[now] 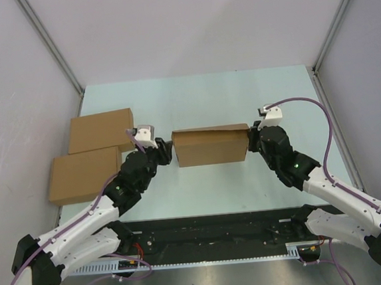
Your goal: Fold the paper box
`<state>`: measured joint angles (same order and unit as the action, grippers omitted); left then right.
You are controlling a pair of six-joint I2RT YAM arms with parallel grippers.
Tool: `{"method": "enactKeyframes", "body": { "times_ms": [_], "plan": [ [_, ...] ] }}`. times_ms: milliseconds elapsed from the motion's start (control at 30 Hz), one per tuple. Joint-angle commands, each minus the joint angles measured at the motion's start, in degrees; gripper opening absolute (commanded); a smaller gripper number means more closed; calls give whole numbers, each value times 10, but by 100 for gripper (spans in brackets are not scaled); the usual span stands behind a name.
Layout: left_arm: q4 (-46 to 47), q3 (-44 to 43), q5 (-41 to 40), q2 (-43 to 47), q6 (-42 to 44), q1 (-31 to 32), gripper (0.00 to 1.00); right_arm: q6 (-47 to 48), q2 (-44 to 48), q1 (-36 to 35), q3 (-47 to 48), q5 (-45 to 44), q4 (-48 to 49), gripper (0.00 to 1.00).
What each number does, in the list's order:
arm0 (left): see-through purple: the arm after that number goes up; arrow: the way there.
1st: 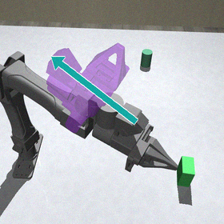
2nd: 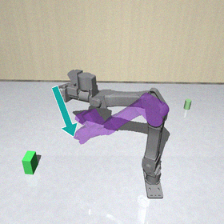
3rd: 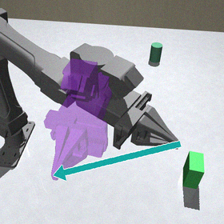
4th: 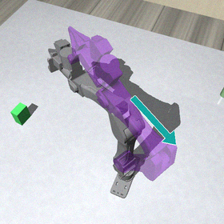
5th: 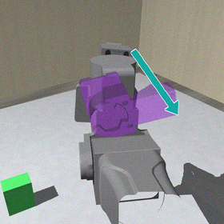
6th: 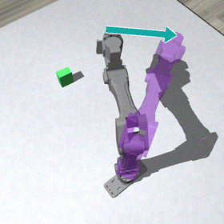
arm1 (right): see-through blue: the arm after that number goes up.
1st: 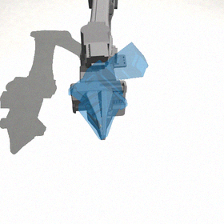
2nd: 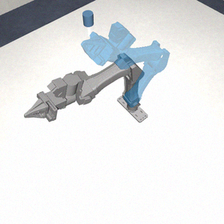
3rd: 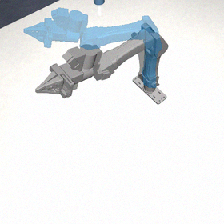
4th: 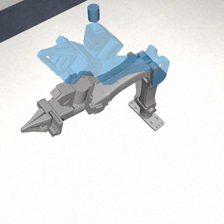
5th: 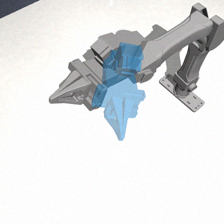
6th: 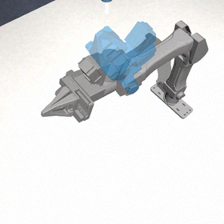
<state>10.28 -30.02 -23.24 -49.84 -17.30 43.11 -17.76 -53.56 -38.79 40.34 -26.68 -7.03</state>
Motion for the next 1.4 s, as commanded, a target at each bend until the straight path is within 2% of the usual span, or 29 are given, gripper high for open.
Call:
{"method": "enactKeyframes", "body": {
  "times_ms": [0,267,733,1033,1233,1367],
  "plan": [
    [47,-36,8,-4,21,1,44,-7,-3,-2,-8,7,-28,0],
    [61,-50,8,-27,38,0,43,-6,-4,-2,-7,6,-30,0],
    [71,-54,6,-59,44,-13,32,-4,-1,-3,-7,6,-33,0],
    [79,-72,23,-84,47,-14,20,-3,-2,-2,-7,5,-34,0],
    [83,-58,37,-89,30,-15,0,-3,-1,-2,-7,5,-34,0],
    [89,-39,40,-83,14,-15,0,-3,-2,-2,-7,5,-35,0]
  ]
}}
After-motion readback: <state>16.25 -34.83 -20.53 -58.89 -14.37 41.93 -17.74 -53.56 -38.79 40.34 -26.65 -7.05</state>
